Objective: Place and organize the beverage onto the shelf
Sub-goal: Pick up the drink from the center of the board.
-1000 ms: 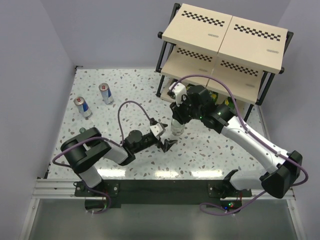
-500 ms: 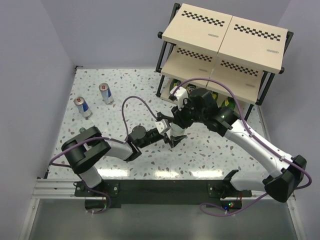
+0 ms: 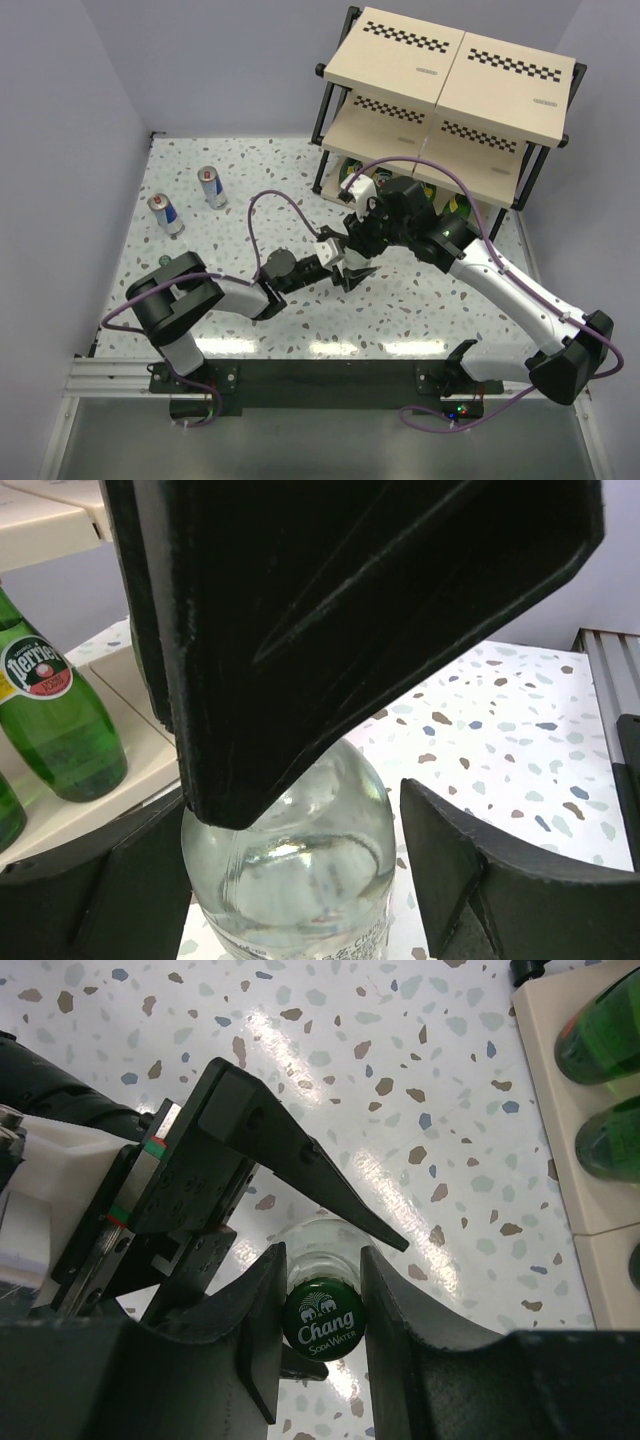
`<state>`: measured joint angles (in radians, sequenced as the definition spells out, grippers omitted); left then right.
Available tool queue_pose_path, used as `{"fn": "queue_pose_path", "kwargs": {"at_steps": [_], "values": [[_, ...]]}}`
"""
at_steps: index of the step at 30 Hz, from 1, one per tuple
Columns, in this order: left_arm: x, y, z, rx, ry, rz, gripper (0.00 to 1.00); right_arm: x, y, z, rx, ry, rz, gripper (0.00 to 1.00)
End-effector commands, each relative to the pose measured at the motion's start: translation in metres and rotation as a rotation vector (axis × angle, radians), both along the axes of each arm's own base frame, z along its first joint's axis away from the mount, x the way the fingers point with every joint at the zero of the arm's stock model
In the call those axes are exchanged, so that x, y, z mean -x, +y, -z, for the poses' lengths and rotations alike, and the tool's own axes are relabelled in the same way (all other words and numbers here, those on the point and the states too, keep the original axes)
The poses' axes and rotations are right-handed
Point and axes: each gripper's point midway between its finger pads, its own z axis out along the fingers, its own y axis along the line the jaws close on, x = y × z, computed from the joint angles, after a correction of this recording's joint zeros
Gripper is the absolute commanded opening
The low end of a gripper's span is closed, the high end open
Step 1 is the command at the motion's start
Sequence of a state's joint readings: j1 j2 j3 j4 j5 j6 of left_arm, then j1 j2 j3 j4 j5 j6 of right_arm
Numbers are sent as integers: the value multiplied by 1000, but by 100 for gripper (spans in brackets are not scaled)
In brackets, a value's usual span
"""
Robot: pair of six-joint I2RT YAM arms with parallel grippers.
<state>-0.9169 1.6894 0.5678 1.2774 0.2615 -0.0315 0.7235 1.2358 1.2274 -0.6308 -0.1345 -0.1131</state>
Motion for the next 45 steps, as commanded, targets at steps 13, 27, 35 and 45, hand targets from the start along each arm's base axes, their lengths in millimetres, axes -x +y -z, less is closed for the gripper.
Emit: {"fn": "queue_pose_path", "kwargs": {"at_steps": [13, 27, 35, 45], "values": [[-9, -10, -14, 9, -90, -8, 62, -5, 12, -70, -160, -169, -32, 0], [-17, 27, -30, 106, -39, -135, 0, 23, 8, -84, -116, -220, -277, 99], [-40, 49, -59, 126, -13, -242, 0, 1, -58, -97, -60, -302, -92, 99], [-101, 55, -129, 100, -23, -324, 0, 12, -86, -19, -33, -190, -108, 99]]}}
